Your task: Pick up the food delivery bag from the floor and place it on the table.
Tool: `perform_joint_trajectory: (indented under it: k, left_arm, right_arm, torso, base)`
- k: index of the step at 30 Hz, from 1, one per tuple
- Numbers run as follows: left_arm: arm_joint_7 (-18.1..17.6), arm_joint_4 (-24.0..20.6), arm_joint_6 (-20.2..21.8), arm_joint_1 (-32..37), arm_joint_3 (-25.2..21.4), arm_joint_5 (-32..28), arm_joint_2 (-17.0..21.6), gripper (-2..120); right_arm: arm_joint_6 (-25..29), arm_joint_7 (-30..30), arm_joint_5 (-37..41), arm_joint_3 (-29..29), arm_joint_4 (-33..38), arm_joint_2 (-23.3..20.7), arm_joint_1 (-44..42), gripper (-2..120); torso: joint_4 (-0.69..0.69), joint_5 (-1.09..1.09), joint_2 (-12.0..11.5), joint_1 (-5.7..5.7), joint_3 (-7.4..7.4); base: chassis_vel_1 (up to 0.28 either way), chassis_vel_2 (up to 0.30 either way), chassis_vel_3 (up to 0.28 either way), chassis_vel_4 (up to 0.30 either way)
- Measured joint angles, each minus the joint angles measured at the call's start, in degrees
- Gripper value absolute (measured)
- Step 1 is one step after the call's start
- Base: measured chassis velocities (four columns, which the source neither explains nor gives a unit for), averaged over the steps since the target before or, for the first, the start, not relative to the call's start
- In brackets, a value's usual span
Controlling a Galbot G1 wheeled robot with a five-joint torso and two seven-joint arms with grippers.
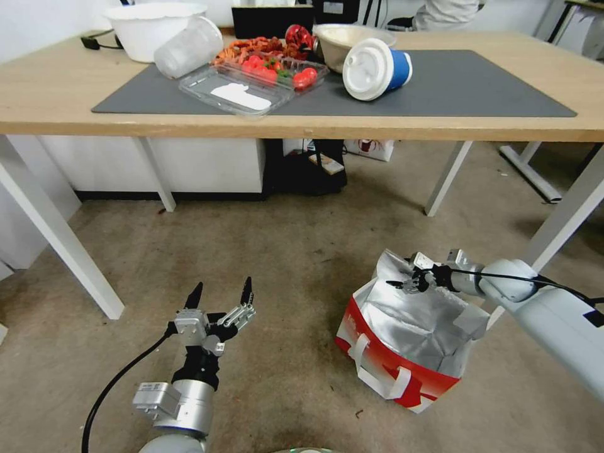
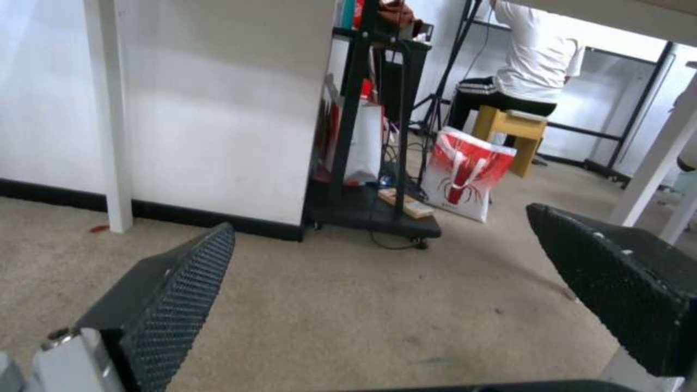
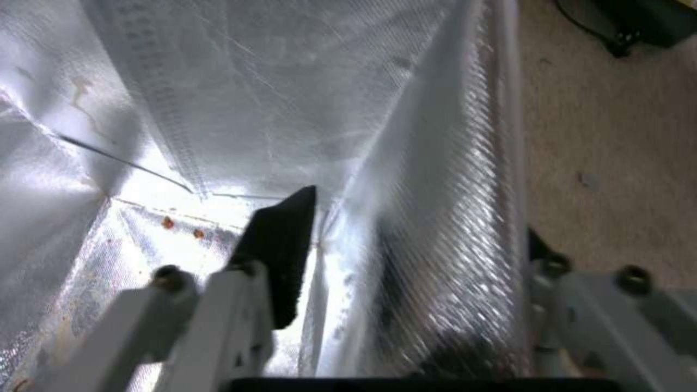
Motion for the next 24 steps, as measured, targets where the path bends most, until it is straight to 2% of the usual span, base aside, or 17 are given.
perform_joint_trajectory:
  k: [3, 4, 7, 8, 12, 24]
  left_arm:
    - [-0.11, 0.0, -0.09, 0.02, 0.05, 0.0, 0.12, 100]
    - [-0.11, 0.0, -0.09, 0.02, 0.05, 0.0, 0.12, 100]
    - [-0.13, -0.03, -0.12, 0.01, 0.07, -0.02, 0.33, 100]
    - [-0.13, -0.03, -0.12, 0.01, 0.07, -0.02, 0.33, 100]
    - [-0.13, -0.13, -0.38, 0.17, 0.05, -0.14, 0.63, 100]
    - [-0.64, -0.38, -0.08, -0.08, 0.01, -0.09, 1.3, 100]
  right_arm:
    - [0.08, 0.22, -0.02, 0.45, 0.15, -0.2, -0.47, 30]
    - [0.08, 0.22, -0.02, 0.45, 0.15, -0.2, -0.47, 30]
    - [0.18, 0.44, -0.02, 1.01, 0.5, -0.45, -0.97, 15]
    - [0.18, 0.44, -0.02, 1.01, 0.5, -0.45, -0.97, 15]
    - [0.24, 0.6, -0.1, 1.75, 0.83, -0.63, -1.74, 0]
    - [0.88, 1.77, 2.13, 4.12, 2.96, -2.13, -4.28, 0]
  torso:
    - [0.0, 0.0, 0.0, 0.0, 0.0]
    - [0.0, 0.0, 0.0, 0.0, 0.0]
    - [0.0, 0.0, 0.0, 0.0, 0.0]
    - [0.0, 0.0, 0.0, 0.0, 0.0]
    - [0.0, 0.0, 0.0, 0.0, 0.0]
    - [0.01, 0.01, 0.0, 0.0, 0.01]
  base:
    - [0.0, 0.0, 0.0, 0.0]
    - [0.0, 0.0, 0.0, 0.0]
    - [0.0, 0.0, 0.0, 0.0]
    - [0.0, 0.0, 0.0, 0.0]
    - [0.0, 0.0, 0.0, 0.0]
    - [0.0, 0.0, 0.0, 0.0]
